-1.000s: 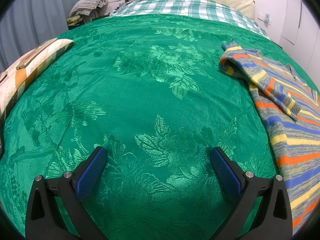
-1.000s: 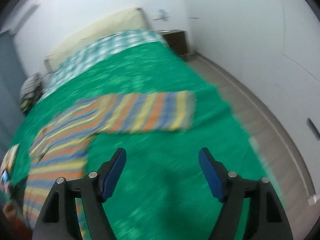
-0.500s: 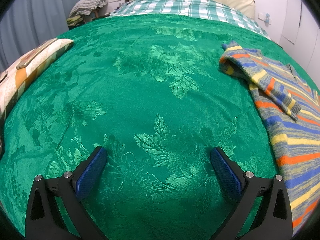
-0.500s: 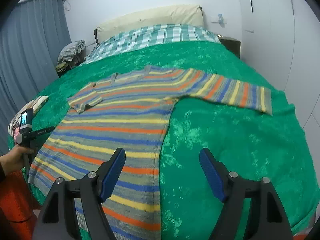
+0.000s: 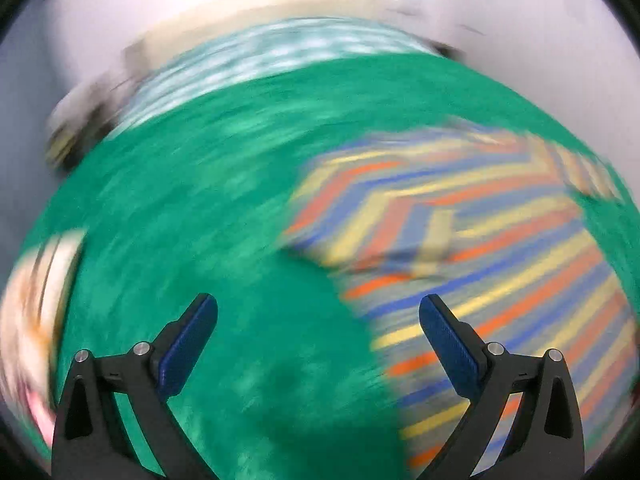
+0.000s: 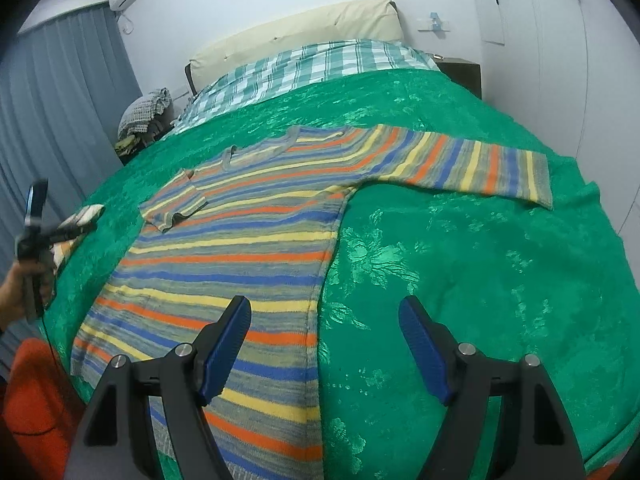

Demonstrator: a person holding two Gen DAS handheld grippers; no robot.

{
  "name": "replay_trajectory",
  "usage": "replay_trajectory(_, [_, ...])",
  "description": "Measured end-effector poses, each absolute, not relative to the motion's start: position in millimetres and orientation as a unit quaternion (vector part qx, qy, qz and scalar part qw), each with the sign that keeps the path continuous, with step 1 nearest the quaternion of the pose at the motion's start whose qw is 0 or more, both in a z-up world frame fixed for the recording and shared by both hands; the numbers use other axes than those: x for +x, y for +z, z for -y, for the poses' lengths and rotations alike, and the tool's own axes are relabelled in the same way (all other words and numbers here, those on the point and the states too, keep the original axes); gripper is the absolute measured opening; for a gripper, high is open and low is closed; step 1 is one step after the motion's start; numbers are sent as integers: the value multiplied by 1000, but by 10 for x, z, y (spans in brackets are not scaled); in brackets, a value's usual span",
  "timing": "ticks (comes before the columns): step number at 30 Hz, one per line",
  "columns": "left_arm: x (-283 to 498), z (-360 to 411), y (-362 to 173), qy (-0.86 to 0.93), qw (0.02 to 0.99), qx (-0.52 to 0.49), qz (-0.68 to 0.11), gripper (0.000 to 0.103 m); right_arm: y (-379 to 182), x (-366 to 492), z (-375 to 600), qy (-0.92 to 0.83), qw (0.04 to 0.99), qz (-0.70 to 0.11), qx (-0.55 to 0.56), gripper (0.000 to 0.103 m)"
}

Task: Fold small clothes
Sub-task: 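Grasp the other sleeve cuff with the left gripper and fold it across the body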

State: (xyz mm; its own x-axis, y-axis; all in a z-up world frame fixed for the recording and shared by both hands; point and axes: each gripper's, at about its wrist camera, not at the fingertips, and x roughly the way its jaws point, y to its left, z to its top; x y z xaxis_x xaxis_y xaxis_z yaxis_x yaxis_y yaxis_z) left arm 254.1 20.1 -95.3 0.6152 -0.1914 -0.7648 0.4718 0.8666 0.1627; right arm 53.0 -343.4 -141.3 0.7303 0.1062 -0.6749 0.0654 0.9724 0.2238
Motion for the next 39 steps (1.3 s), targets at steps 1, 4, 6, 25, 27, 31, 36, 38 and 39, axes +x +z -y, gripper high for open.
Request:
replay_trajectory(1, [2566,88,-977,-221,862,221,-399,101,-1412,540,3435,12,923,-366,118,76])
replay_trajectory(4, [2612,667,-1201,-264,820,319,-395,101,-1406,551,3444,11,923,-365,119,76])
replay_trajectory(6, [2783,902,-1418,-266,801,341,-414,101,-1407,532,3467,10,923,-364,124,76])
replay_trajectory(25, [3831,-2330,-1320,42,864,-246,-437,3,-1502,609,3570,12,914,-376,150,76])
replay_trajectory(27, [3789,-2409,-1440,56,862,-240,-444,3,-1528,630,3513,16,914,-382,140,76])
replay_trajectory(31, [3601,-2559,-1565,86,861,-249,-436,2,-1581,658,3416,22,912,-392,118,76])
replay_trajectory(36, [3422,-2690,-1732,121,850,-253,-445,1,-1641,682,3420,22,908,-401,119,76])
replay_trajectory(38, [3442,-2708,-1824,124,847,-245,-455,1,-1657,688,3427,22,907,-403,122,76])
replay_trajectory(39, [3443,-2693,-1856,125,847,-241,-457,1,-1664,694,3432,21,906,-404,123,76])
